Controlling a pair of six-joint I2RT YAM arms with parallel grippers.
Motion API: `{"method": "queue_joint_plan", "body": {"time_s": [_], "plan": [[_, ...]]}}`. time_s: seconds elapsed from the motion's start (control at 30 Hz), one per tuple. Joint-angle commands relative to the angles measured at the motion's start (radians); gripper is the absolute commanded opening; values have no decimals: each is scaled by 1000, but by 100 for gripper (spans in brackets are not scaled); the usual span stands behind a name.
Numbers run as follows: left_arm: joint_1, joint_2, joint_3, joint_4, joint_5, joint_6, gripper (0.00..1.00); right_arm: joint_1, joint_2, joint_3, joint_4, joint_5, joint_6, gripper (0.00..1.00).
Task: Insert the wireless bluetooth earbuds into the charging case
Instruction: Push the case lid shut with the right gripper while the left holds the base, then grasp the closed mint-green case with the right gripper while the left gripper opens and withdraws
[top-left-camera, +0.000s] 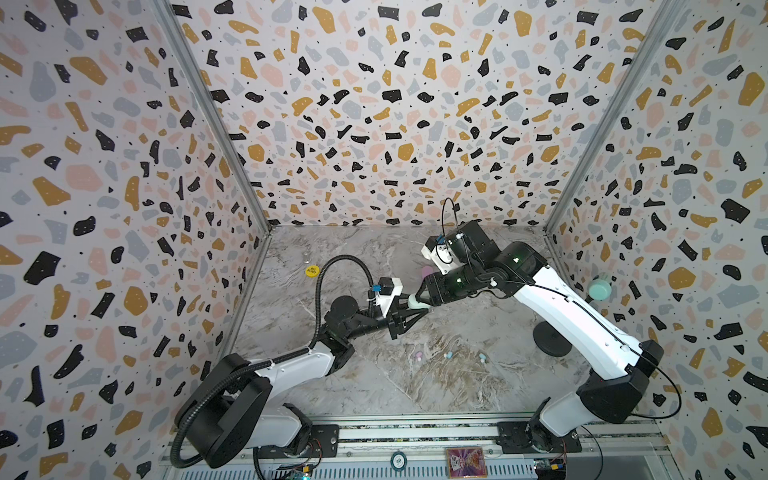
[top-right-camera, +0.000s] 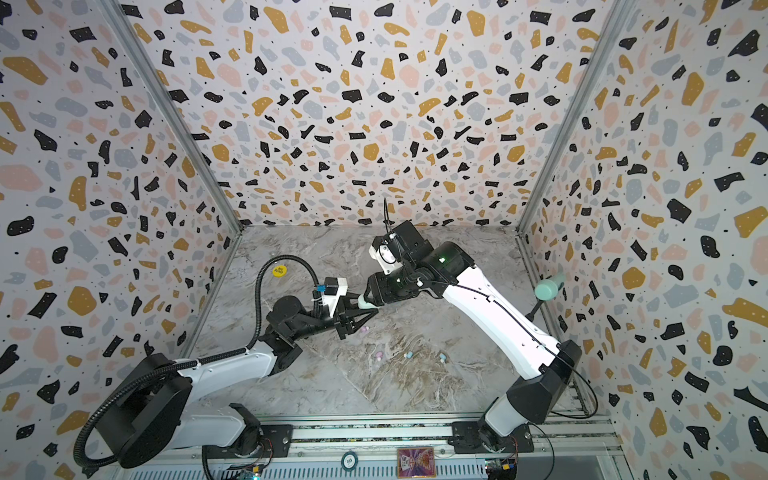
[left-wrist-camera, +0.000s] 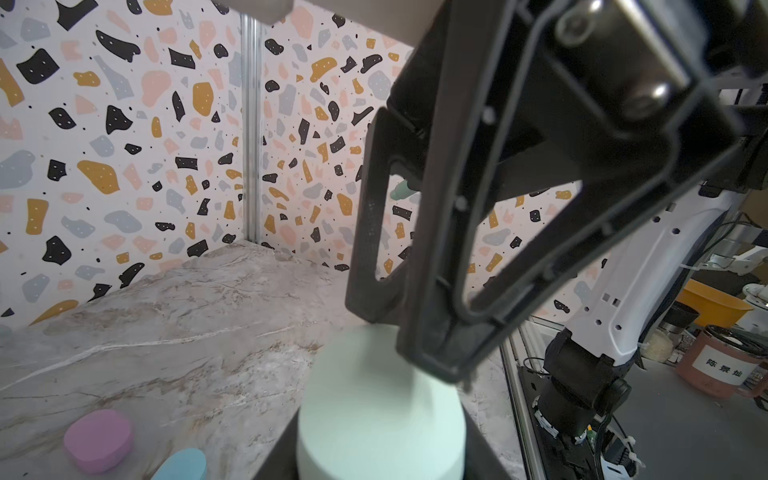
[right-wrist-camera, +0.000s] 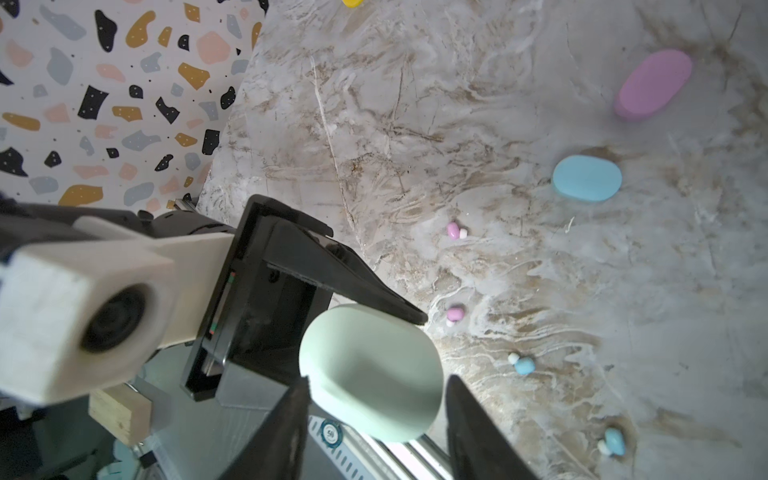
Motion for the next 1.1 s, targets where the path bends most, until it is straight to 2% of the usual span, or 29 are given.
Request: {"method": "queue_joint_plan", "body": {"time_s": [0.0,0.2,0.47,0.53,0.63,0.8,0.83,0.9,0.97,1.0,1.03,1.07], "plan": [[-5,-21,3,50,-6,25,0,22,40,85,-71,52,-5,68],[-5,-23,1,45,-12,29,0,53,110,164,-133,85,-4,77],[-5,-27,-1,45,-18,30,0,64,138,174,-188,94,8,76],[-5,-25,-2,49,-19,27,0,66,139,172,-184,94,12,72],[-5,-27,-2,48,-21,25,0,67,134,166,-161,91,19,59],[-5,-26,2,37,-24,25,0,67,126,164,-137,94,28,52],[-5,-26,3,32,-27,24,3,66,123,161,-136,101,29,52],[-5,-24,10,5,-43,21,37,59,112,149,-137,125,36,52],[-5,-28,13,-15,-52,22,76,35,84,110,-131,146,41,52],[-5,-34,11,-21,-54,27,89,18,70,86,-123,150,43,52],[-5,-41,9,-30,-66,36,100,-3,48,51,-110,157,47,52],[-5,-51,6,-48,-87,45,100,-25,23,11,-90,165,49,52]]}}
